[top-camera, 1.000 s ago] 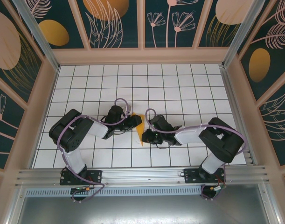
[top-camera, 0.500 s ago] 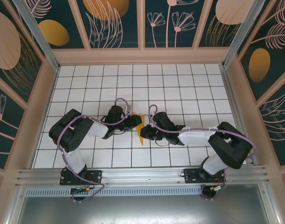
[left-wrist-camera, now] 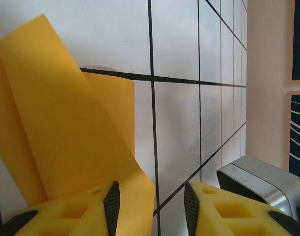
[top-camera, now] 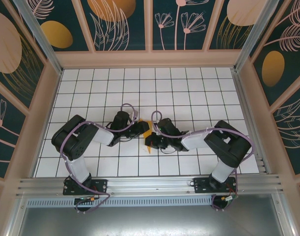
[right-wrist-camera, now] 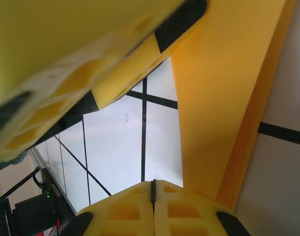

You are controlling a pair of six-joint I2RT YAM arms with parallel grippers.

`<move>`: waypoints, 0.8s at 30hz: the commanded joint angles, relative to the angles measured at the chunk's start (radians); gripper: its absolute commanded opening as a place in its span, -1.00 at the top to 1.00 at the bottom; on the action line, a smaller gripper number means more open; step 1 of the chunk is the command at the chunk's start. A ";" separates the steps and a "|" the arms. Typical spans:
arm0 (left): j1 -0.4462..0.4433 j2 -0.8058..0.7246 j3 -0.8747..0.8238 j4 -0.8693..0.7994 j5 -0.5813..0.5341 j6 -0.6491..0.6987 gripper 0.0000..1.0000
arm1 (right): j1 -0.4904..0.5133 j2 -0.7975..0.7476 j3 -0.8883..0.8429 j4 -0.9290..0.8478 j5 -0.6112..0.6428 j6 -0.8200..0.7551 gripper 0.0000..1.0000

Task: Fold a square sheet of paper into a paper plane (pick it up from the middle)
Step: Fold the wing for the fifth time at the center of the table.

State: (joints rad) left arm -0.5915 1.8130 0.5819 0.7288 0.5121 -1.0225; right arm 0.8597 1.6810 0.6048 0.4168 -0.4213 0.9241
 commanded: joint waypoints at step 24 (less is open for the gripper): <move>-0.005 0.048 -0.013 -0.126 -0.066 0.020 0.15 | 0.072 0.017 -0.076 -0.030 -0.047 -0.022 0.82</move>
State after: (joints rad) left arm -0.5915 1.8133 0.5819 0.7284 0.5087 -1.0225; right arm 0.9043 1.6825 0.5533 0.4454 -0.4427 0.9226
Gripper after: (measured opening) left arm 0.426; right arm 0.090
